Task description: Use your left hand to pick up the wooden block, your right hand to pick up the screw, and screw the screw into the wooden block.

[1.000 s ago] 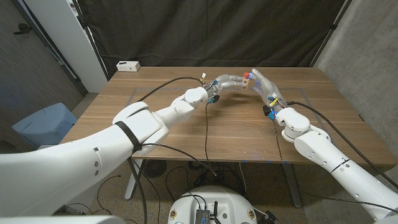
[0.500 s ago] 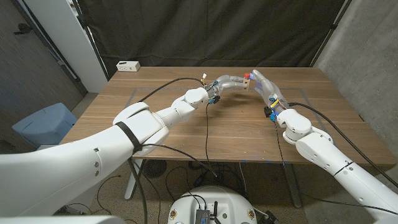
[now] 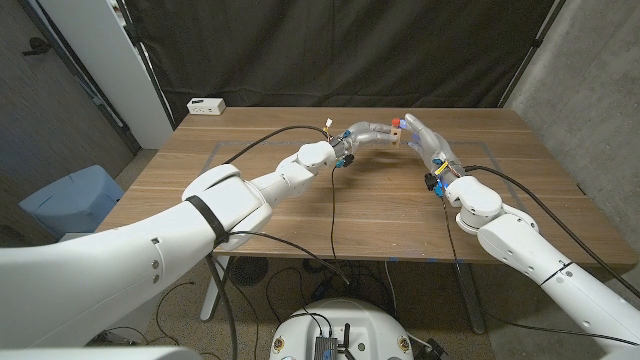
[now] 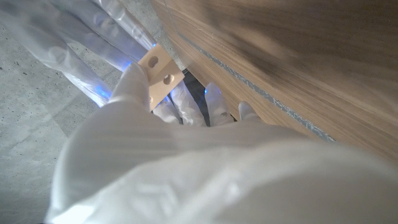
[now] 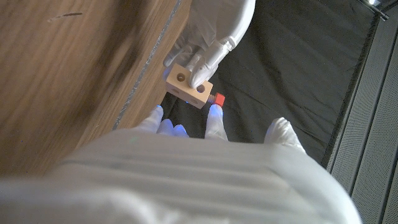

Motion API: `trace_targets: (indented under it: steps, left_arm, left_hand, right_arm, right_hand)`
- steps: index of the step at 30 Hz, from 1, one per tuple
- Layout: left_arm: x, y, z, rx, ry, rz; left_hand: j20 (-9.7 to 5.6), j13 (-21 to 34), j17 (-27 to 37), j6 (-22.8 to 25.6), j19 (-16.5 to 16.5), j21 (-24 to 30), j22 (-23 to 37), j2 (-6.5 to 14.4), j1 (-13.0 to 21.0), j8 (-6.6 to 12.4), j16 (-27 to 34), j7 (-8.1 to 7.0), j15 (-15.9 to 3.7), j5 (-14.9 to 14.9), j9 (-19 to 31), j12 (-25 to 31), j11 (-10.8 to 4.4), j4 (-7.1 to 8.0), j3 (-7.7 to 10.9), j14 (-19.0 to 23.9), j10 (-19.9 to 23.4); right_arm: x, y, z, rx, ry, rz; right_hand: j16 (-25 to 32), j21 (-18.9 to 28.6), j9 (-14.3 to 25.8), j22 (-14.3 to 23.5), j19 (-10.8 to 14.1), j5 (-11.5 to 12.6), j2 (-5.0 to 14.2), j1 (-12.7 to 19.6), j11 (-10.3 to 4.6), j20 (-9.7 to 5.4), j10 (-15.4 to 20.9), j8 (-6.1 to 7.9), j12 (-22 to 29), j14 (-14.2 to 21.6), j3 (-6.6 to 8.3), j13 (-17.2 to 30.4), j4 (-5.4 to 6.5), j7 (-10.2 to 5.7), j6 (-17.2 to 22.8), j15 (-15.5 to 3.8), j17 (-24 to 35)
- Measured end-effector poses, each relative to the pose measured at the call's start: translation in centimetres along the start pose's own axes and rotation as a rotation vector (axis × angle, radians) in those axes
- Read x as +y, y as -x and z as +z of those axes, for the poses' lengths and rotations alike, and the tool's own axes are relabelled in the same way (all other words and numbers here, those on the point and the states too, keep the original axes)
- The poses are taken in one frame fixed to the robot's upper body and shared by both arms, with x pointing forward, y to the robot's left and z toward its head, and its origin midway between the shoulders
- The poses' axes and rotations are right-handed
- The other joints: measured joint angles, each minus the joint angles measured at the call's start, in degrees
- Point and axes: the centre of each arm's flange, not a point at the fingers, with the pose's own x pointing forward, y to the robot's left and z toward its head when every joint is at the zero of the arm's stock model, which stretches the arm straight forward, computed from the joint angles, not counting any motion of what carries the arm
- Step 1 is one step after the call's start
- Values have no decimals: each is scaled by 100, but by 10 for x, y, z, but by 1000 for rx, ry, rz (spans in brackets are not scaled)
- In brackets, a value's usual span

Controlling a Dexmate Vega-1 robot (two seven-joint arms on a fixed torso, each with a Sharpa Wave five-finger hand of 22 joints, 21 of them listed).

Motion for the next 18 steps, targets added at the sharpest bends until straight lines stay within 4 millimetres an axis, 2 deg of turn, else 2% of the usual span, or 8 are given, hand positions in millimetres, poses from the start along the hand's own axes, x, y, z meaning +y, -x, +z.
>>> trace_targets:
  steps: [18]
  left_arm:
    - [1,-3,-3,44,9,8]
  left_hand:
    - [0,0,0,-12,0,0,0,0,0,0,0,8,0,-1,2,0,0,1,1,0,0]
  right_arm:
    - [3,5,3,9,26,22]
  right_hand:
    - [0,0,1,0,-1,0,0,0,0,1,0,0,0,0,0,0,0,-21,21,0,1]
